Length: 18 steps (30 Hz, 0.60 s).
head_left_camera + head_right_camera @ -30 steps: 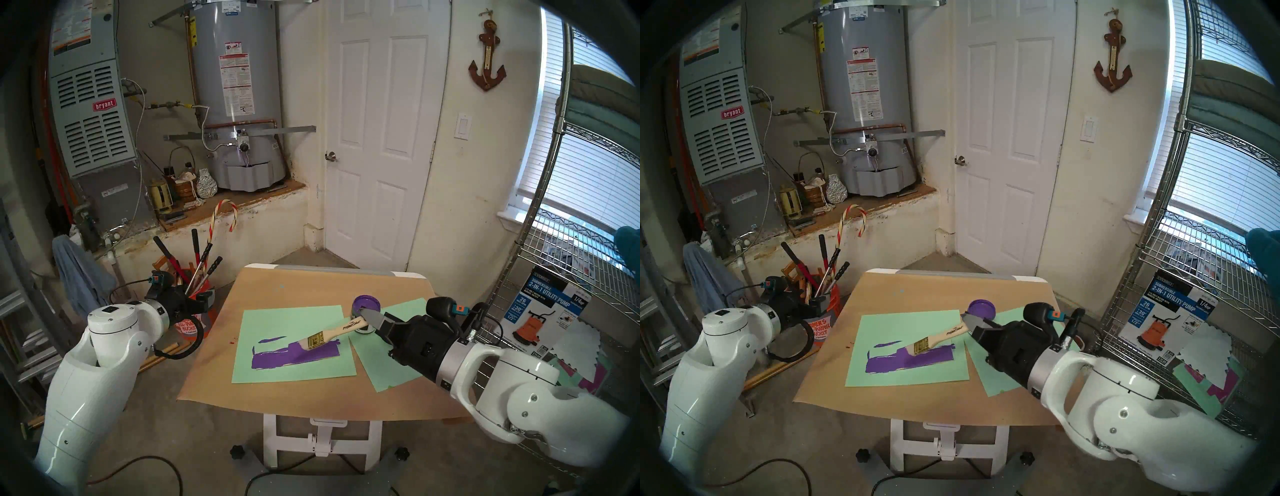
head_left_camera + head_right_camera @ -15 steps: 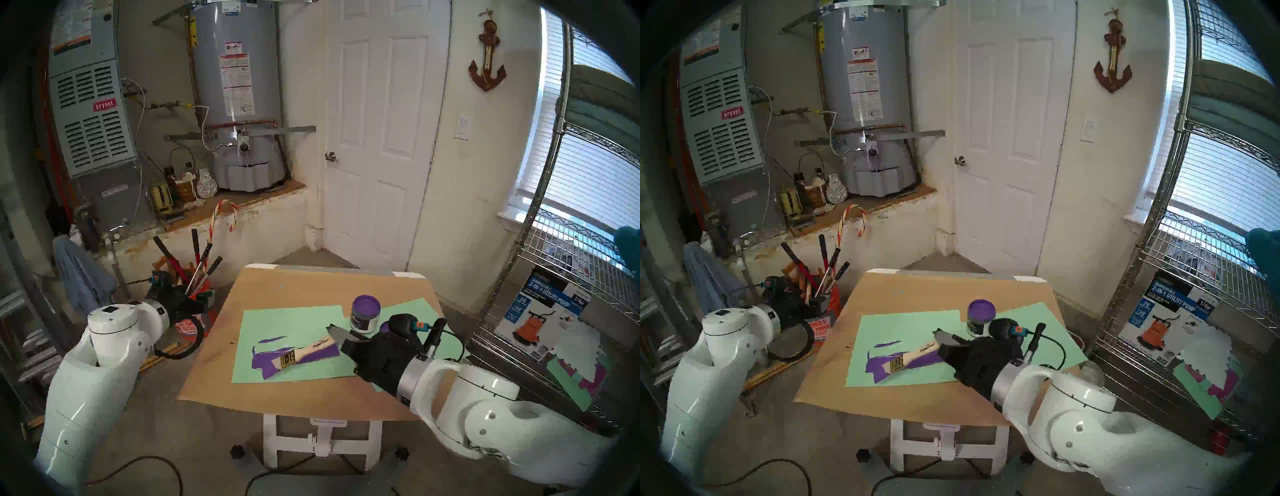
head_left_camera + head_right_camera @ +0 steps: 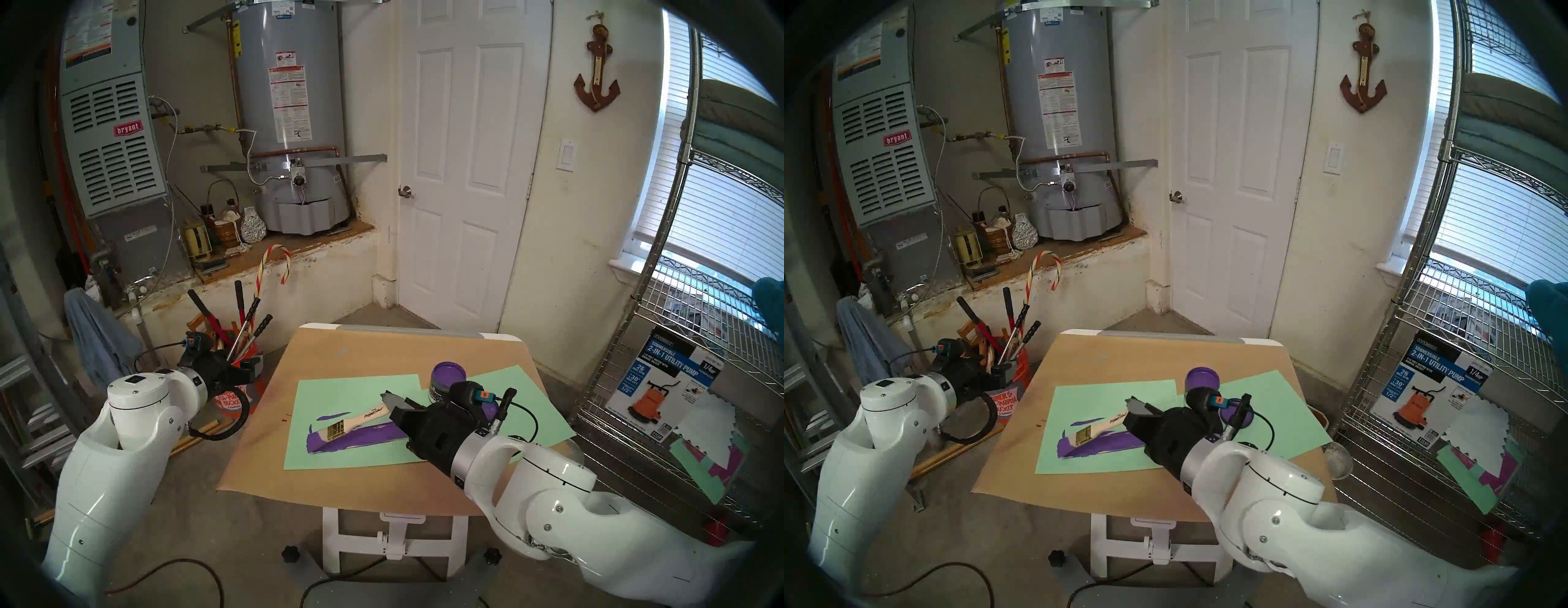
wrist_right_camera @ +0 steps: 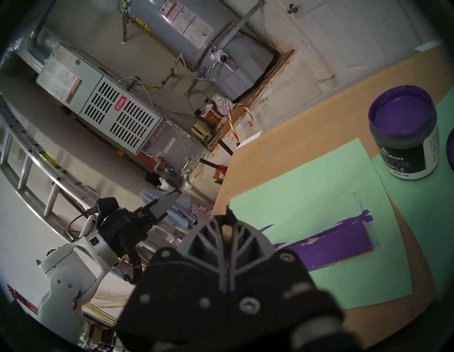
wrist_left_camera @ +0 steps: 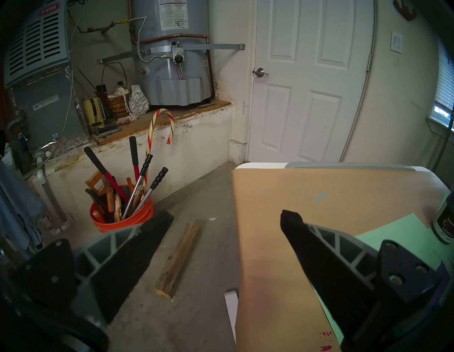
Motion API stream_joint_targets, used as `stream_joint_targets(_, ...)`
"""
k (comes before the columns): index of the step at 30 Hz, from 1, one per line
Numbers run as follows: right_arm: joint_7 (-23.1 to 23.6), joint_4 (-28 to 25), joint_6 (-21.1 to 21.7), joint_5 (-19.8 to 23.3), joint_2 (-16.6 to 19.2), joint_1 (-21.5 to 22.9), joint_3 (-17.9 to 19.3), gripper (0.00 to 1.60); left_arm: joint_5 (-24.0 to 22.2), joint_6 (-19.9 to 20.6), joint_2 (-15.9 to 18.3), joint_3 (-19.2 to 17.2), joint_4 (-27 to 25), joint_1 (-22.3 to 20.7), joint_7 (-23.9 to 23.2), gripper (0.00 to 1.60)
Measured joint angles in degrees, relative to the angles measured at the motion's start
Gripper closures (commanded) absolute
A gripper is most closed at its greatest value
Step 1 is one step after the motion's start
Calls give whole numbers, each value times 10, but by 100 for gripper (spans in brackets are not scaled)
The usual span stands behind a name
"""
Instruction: Pick up brush, dip the brush into paint, and paint the wood
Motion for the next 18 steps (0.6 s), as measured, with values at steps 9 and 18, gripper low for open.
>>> stream_joint_targets(9, -11, 10, -2, -13, -18, 13, -9, 160, 0, 0, 0, 0, 0, 0, 0, 0)
stream_joint_targets(18, -10, 12, 7, -17, -18, 19, -11, 160, 0, 0, 0, 0, 0, 0, 0, 0)
